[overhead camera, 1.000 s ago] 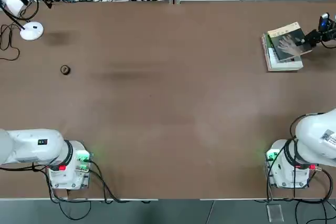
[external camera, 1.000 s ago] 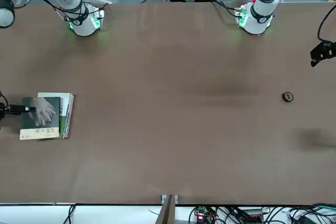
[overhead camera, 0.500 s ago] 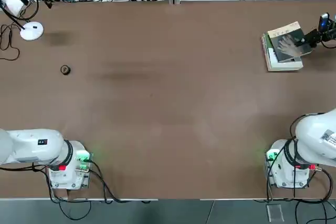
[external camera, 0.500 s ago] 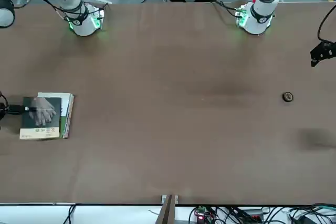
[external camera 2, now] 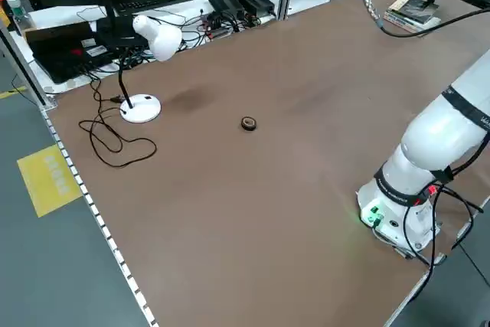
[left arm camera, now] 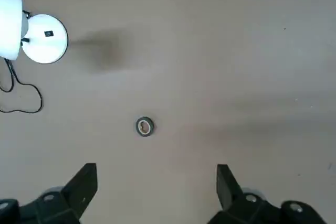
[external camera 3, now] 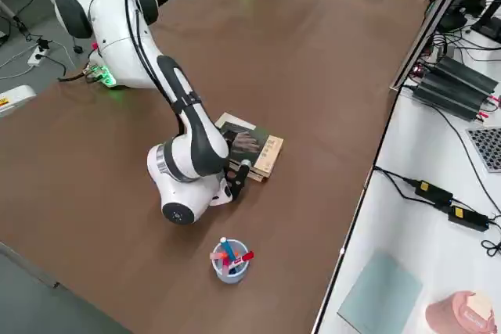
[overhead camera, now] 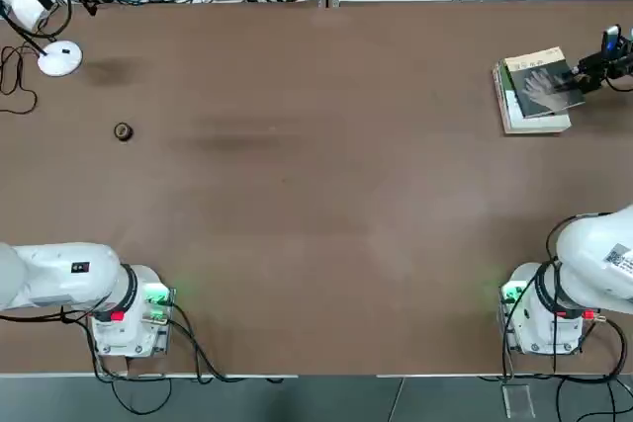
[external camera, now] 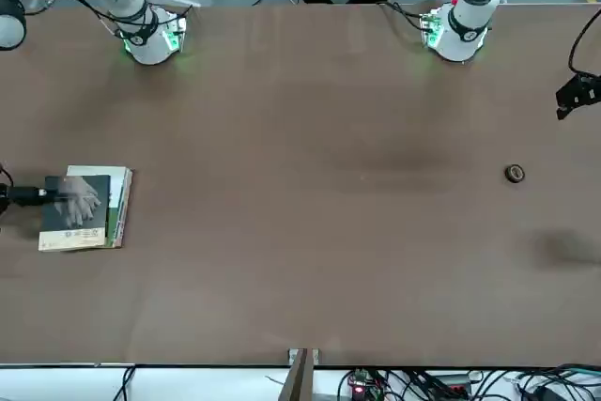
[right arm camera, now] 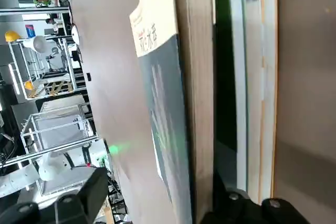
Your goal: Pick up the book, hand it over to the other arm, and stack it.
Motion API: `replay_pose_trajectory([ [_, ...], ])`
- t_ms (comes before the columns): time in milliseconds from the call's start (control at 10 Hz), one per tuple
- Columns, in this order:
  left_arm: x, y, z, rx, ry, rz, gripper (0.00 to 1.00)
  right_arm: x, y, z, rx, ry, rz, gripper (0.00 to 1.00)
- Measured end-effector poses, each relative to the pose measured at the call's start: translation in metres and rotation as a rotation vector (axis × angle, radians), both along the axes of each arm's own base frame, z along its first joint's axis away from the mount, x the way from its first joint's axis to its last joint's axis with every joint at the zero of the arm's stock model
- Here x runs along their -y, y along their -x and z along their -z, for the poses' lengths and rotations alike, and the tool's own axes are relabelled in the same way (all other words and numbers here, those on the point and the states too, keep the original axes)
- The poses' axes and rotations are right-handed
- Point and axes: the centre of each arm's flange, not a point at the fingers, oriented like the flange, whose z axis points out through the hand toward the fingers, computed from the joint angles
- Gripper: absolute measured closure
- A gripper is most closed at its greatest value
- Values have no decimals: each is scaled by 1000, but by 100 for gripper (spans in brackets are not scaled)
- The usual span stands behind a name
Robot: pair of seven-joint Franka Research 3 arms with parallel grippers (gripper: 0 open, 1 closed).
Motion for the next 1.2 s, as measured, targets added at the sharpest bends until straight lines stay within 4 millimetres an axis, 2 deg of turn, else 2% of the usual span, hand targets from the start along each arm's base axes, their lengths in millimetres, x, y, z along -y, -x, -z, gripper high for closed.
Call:
replay_pose_trajectory([
  [200, -3, 0, 0, 2, 0, -4, 0, 3, 2, 0, -2, 3, 3, 11],
  [1200, -3, 0, 0, 4, 0, -4, 0, 17, 8, 2, -8, 48, 10, 8],
])
